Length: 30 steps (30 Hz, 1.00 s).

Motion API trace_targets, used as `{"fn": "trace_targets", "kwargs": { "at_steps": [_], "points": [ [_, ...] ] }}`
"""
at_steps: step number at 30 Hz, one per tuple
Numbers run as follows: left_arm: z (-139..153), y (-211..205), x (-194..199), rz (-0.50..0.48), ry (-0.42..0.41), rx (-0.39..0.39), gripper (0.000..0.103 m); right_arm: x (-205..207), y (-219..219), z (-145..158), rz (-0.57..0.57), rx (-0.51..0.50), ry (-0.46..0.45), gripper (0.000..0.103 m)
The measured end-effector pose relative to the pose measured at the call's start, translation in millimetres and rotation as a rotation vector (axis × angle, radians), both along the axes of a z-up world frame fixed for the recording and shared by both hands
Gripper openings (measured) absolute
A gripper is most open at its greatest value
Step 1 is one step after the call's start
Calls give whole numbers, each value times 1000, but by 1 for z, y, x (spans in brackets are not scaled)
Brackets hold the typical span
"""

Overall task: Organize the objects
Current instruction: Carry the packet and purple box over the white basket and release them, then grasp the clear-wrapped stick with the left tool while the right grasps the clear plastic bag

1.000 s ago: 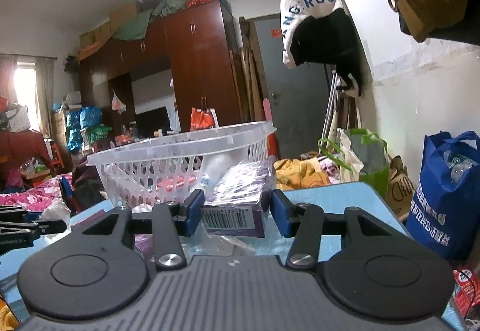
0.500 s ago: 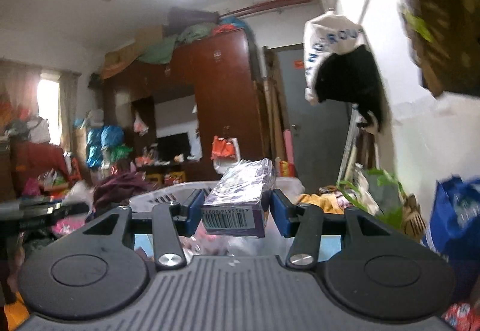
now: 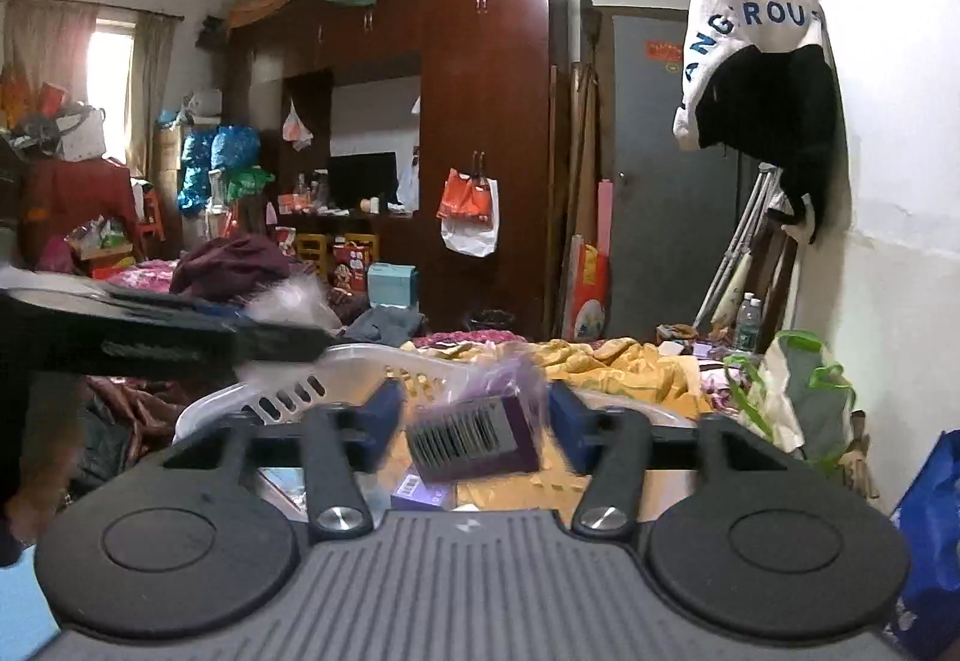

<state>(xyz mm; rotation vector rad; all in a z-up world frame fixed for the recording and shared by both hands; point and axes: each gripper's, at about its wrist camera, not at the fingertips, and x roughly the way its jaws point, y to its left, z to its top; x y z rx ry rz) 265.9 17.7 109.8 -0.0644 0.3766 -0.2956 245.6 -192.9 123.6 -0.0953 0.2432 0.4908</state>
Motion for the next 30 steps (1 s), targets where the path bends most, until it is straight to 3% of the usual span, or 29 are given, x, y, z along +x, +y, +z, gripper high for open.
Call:
{"fn": "trace_targets", "kwargs": {
  "at_steps": [1,4,5,8,13,16,22,30],
  "points": [
    [-4,-1,0,14,0,8,67,-2,-2,-2,8,3,-2,94],
    [-10,-1,-29,27,-55,48,67,-30,-16,-4,-5,31,-50,103],
    [-11,1,-45,27,-76,60,68,-43,-26,-5,10,52,-67,103],
    [-24,12,-93,34,-74,69,81,-71,-53,-15,-22,76,-72,103],
    [-72,32,-140,43,-24,74,82,-64,-72,-64,-87,13,91,103],
    [-91,42,-145,54,12,50,82,-45,-73,-81,-125,-4,193,103],
    [-106,39,-140,54,44,87,82,-30,-71,-99,-115,4,333,103],
    [-117,15,-145,31,60,162,82,-34,-65,-106,-109,-8,363,99]
  ]
}}
